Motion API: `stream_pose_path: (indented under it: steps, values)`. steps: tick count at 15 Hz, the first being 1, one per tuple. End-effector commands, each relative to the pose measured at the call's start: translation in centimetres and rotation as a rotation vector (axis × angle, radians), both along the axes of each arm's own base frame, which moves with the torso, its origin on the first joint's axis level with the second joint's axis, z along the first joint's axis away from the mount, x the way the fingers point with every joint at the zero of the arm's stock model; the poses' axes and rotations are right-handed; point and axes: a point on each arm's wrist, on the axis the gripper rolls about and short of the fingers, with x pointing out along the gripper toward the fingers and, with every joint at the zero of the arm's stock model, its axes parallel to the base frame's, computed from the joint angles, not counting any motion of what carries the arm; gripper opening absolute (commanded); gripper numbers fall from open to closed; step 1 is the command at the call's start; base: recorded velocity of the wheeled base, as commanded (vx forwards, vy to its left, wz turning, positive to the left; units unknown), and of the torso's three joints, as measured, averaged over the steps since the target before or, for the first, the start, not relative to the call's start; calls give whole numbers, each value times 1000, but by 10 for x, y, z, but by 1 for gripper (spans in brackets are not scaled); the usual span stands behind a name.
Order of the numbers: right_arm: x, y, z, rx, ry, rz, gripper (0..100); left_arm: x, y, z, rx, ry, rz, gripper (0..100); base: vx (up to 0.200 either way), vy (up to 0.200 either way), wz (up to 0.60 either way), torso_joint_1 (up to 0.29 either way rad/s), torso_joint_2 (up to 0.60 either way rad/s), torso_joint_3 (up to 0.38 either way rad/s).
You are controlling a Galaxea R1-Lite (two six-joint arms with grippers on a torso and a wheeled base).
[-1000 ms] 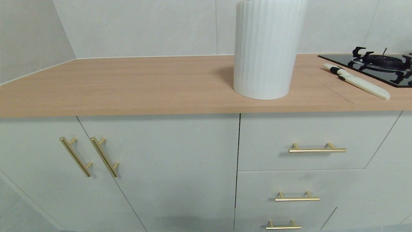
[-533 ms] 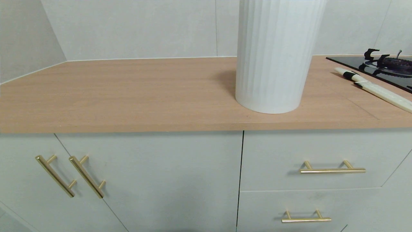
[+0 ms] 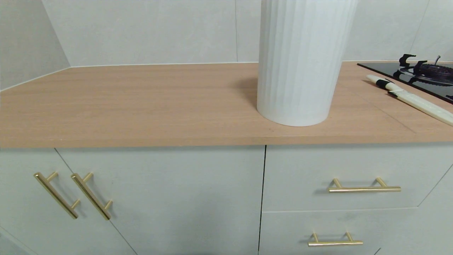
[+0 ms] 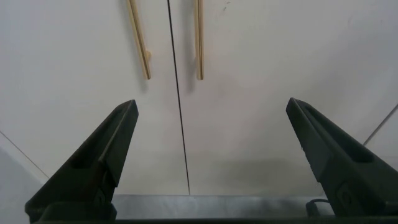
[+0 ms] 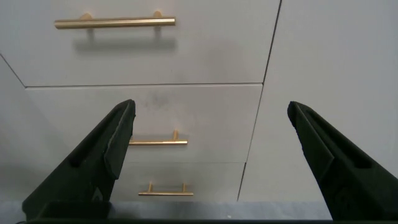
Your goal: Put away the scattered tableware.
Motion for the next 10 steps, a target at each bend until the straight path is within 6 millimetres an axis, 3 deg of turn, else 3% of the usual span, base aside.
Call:
stream_pose_path:
  steps: [1, 6, 10]
  values:
    - [0, 0, 0, -1, 0, 0, 100, 0, 0, 0, 0, 0, 0, 100, 0, -200, 0, 7, 2, 12]
    - [0, 0, 0, -3, 2, 2, 100, 0, 0, 0, 0, 0, 0, 100, 0, -200, 0, 1, 0, 2]
    - [0, 0, 0, -3, 0, 2, 100, 0, 0, 0, -2, 0, 0, 100, 0, 0, 0, 0, 0, 0]
